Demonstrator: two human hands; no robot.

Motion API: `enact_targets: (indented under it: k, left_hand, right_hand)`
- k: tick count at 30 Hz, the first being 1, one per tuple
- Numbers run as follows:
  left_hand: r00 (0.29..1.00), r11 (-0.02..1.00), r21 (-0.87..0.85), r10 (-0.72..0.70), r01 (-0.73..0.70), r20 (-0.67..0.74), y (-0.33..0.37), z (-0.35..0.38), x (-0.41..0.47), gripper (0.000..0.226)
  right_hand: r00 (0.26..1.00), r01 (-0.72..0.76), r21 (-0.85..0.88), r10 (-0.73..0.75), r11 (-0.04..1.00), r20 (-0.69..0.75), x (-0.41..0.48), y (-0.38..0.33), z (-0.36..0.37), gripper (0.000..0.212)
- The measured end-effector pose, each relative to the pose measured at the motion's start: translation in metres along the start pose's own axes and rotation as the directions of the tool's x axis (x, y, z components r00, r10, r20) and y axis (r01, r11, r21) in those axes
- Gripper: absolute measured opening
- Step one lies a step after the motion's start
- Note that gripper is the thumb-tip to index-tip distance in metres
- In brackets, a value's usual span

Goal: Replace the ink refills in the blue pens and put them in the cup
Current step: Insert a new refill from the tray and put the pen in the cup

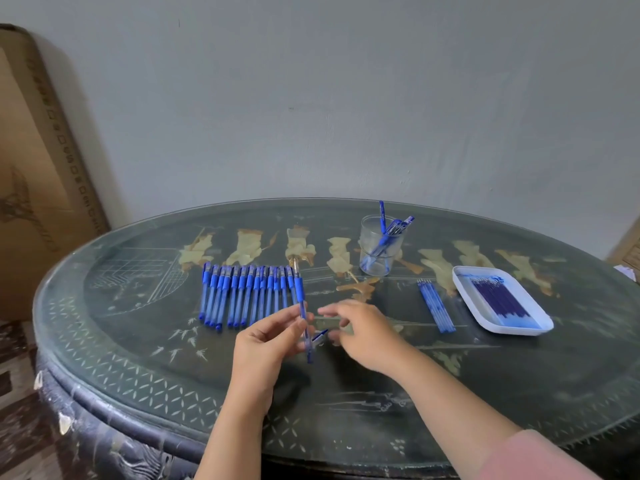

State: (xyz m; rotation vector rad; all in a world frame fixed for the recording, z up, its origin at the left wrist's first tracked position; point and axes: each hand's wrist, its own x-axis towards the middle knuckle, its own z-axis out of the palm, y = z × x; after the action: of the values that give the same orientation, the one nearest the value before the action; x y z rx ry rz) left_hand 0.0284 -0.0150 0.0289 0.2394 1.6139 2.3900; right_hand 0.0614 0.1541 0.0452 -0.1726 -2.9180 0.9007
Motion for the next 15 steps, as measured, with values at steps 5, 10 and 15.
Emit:
enact_targets:
  k: [5, 10, 15]
  left_hand:
    - [1.0, 0.999, 0.043, 0.0, -0.001, 0.027, 0.0, -0.001, 0.0, 0.021]
    - [0.998, 0.997, 0.079, -0.006, 0.001, 0.063, 0.001, 0.0, -0.002, 0.021]
    - [0.995, 0.994, 0.113, -0.019, 0.008, 0.098, 0.0, 0.0, -0.002, 0.021]
  right_hand:
    - [0.993, 0.116, -0.169, -0.111, 0.979, 0.037, -0.001, 0.003, 0.009, 0.029]
    - [0.999, 0.033, -0.122, -0.034, 0.992, -0.002, -0.001, -0.002, 0.005, 0.011]
    - [0.975, -0.172, 0.307, 0.206, 0.936, -0.079, -0.001, 0.004, -0.011, 0.026]
